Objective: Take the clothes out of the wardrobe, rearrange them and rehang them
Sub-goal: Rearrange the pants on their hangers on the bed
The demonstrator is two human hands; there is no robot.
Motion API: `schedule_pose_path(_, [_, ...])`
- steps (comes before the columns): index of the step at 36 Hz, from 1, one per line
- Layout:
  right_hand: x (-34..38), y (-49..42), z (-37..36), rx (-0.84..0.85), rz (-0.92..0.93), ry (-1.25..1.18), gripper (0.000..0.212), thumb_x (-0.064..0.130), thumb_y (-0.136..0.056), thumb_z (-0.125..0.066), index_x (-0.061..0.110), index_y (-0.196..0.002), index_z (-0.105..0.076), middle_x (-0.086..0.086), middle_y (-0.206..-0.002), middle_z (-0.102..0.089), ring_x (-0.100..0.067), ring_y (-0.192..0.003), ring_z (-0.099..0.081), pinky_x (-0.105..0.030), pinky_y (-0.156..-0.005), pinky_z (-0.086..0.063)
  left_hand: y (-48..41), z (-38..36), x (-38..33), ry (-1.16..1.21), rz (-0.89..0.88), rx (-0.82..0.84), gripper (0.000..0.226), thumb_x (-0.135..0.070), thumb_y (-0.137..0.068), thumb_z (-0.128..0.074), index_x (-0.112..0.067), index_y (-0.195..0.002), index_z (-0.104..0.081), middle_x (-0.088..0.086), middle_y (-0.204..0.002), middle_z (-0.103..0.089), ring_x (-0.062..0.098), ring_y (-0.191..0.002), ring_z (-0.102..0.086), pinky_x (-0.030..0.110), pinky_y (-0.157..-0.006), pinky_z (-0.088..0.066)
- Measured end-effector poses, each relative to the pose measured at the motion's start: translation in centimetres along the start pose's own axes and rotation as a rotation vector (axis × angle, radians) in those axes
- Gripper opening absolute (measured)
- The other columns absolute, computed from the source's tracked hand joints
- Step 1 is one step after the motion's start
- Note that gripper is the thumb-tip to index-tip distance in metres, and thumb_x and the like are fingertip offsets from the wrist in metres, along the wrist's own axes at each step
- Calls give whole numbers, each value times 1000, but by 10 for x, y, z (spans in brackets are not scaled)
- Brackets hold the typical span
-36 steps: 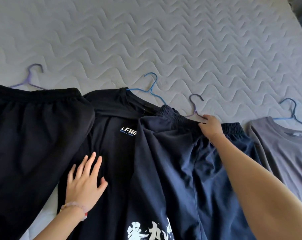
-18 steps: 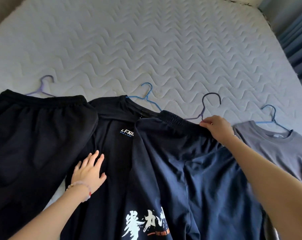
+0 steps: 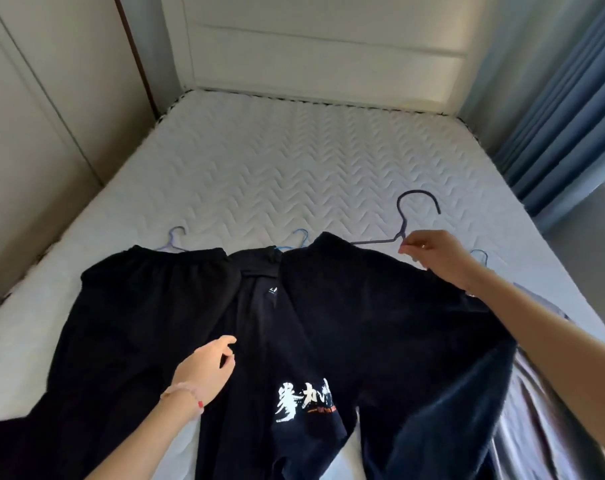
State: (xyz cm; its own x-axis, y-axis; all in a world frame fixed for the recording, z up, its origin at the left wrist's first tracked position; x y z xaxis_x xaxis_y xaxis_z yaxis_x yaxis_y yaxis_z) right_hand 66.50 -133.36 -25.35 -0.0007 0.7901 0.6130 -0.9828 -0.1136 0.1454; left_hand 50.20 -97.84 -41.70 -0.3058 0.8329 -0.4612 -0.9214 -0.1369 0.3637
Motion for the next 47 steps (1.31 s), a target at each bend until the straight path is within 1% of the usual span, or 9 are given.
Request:
schedule_pose_path(5, [52,61,47,-81,104,-88,15,24,-88,-60,15,-83,-69,1,-65,-55,-14,-59,-45,-25,-60,-37,87,53,0,39,21,-156,29,-30,-95,-42,-31,-121,-55,-20,-105,-63,7,-96,-62,26,-78,-50])
schedule_pose_path(10, [91,115,49,-82,208,-161,11,22,-89,-59,17,-83,-67,2,-60,-50,-12,-54,-42,-21,-54,-33,171,90,4,70,60,-344,29,-24,-94,-46,-26,-121,-58,-18,-96,-61,8,-94,-60,26,-76,-46])
schedule_pose_path(14, [115,146,21,-23,281,-168,11,23,-90,-59,17,-85,-67,1,-63,-53,-13,-57,-45,-21,-55,-35,226,98,20,59,122,-433,30,-26,-95,-46,-23,-122,-57,-10,-109,-66,13,-101,-61,29,-79,-47])
schedule_pose_path(19, [139,167,-13,52,338,-186,13,23,-90,-59,17,-82,-67,0,-57,-49,-16,-51,-39,-26,-52,-30,275,86,63,55,216,-469,32,-31,-96,-44,-22,-124,-55,-10,-107,-66,12,-100,-61,31,-78,-50])
schedule_pose_path(24, [171,174,-33,78,388,-192,13,21,-91,-57,16,-82,-66,0,-58,-50,-17,-53,-40,-27,-53,-31,303,77,109,-9,307,-482,40,-34,-95,-44,-20,-132,-49,-4,-123,-61,18,-114,-55,37,-89,-50])
schedule_pose_path(28, [191,173,-55,94,394,-190,19,24,-90,-57,23,-73,-63,-1,-57,-48,-19,-53,-38,-29,-56,-29,302,77,138,-62,339,-453,44,-35,-96,-43,-19,-136,-44,-1,-129,-58,19,-118,-53,34,-91,-49])
schedule_pose_path(37, [233,149,-116,68,337,-233,16,23,-91,-56,16,-82,-67,-10,-64,-54,-21,-58,-42,-30,-59,-33,243,113,195,-76,327,-413,47,-36,-96,-43,-19,-139,-41,0,-136,-53,19,-123,-51,34,-97,-47])
schedule_pose_path(44, [256,109,-189,46,160,-228,21,22,-91,-57,24,-71,-64,-4,-57,-50,-20,-55,-42,-29,-58,-33,150,154,262,-44,242,-217,50,-39,-96,-40,-19,-141,-37,0,-142,-47,19,-128,-47,34,-102,-43])
schedule_pose_path(47, [269,90,-218,35,113,-184,16,25,-91,-57,28,-77,-64,-6,-60,-56,-23,-58,-48,-31,-58,-35,103,179,283,-67,196,-160,46,-35,-97,-39,-19,-140,-38,0,-141,-47,19,-126,-47,32,-100,-42])
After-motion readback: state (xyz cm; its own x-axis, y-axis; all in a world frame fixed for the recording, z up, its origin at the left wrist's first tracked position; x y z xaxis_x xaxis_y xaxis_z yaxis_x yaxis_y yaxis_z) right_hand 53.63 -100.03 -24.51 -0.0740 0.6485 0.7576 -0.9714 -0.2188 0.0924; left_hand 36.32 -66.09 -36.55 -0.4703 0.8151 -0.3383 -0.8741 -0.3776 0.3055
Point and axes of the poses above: each hand's wrist, its own y-axis away from the middle knuckle, its own z-axis out of the back of the hand, x = y × z, the point moved 8 cm from there along -y, towards the middle knuckle
